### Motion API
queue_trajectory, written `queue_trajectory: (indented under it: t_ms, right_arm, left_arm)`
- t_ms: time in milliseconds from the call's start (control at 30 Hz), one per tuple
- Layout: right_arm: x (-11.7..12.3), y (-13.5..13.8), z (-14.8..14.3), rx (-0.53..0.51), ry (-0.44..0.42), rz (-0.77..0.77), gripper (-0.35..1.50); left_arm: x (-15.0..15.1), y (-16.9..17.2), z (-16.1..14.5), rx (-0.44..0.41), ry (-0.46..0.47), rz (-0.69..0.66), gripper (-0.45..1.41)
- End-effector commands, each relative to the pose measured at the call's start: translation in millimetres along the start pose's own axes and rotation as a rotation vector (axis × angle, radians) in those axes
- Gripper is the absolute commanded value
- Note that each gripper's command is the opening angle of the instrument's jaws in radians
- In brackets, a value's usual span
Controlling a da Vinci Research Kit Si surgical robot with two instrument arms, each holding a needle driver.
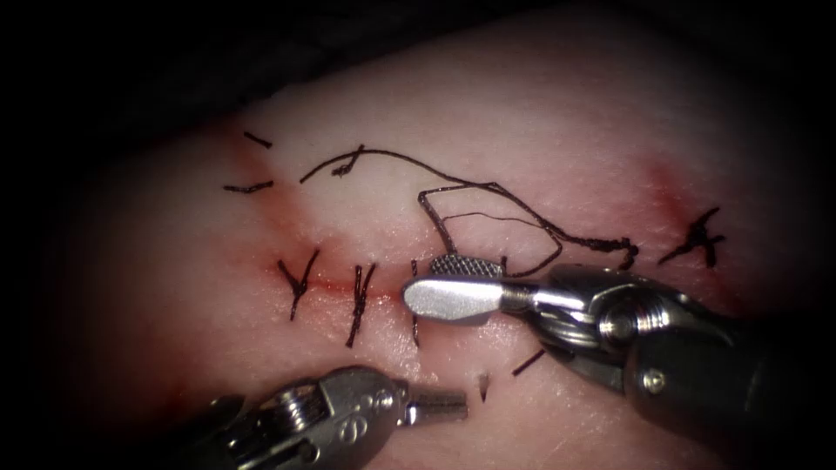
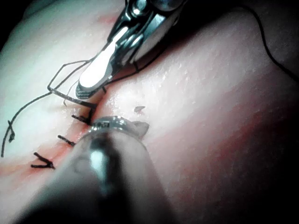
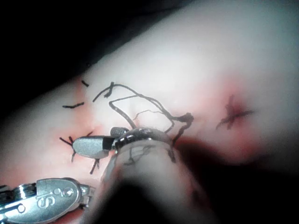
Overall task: Wound Closure
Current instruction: Push needle through skin below incision with right needle driver
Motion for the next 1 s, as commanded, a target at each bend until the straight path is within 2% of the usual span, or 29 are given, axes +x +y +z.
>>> queue_trajectory:
  t_ms: [33,167,267,400,567,800,1000]
  right_arm:
    - [0.7,-0.2,1.6,-0.018,0.015,-0.08,1.18]
    - [1.2,-0.3,2.0,-0.083,0.019,-0.24,1.16]
    - [1.6,-0.4,2.1,-0.129,0.01,-0.295,1.09]
    - [2.2,-0.3,2.0,-0.212,-0.033,-0.325,1.06]
    - [2.9,0.5,1.5,-0.262,-0.058,-0.323,0.98]
    - [4.4,2.4,2.7,-0.236,-0.078,-0.32,0.96]
    - [4.5,2.7,4.9,-0.211,-0.1,-0.317,0.84]
  left_arm:
    - [0.6,-0.7,0.6,0.003,0.003,0.004,-0.42]
    - [0.5,-0.7,0.5,0.002,0.003,0.004,-0.42]
    - [0.4,-0.6,0.4,0.002,0.003,0.005,-0.42]
    - [0.2,-0.5,0.3,0.0,0.0,0.008,-0.42]
    - [0.0,-0.4,0.2,-0.002,-0.003,0.01,-0.42]
    - [0.1,-0.3,0.4,0.001,-0.004,0.008,-0.42]
    - [0.0,-0.2,0.4,0.002,-0.004,0.01,-0.42]
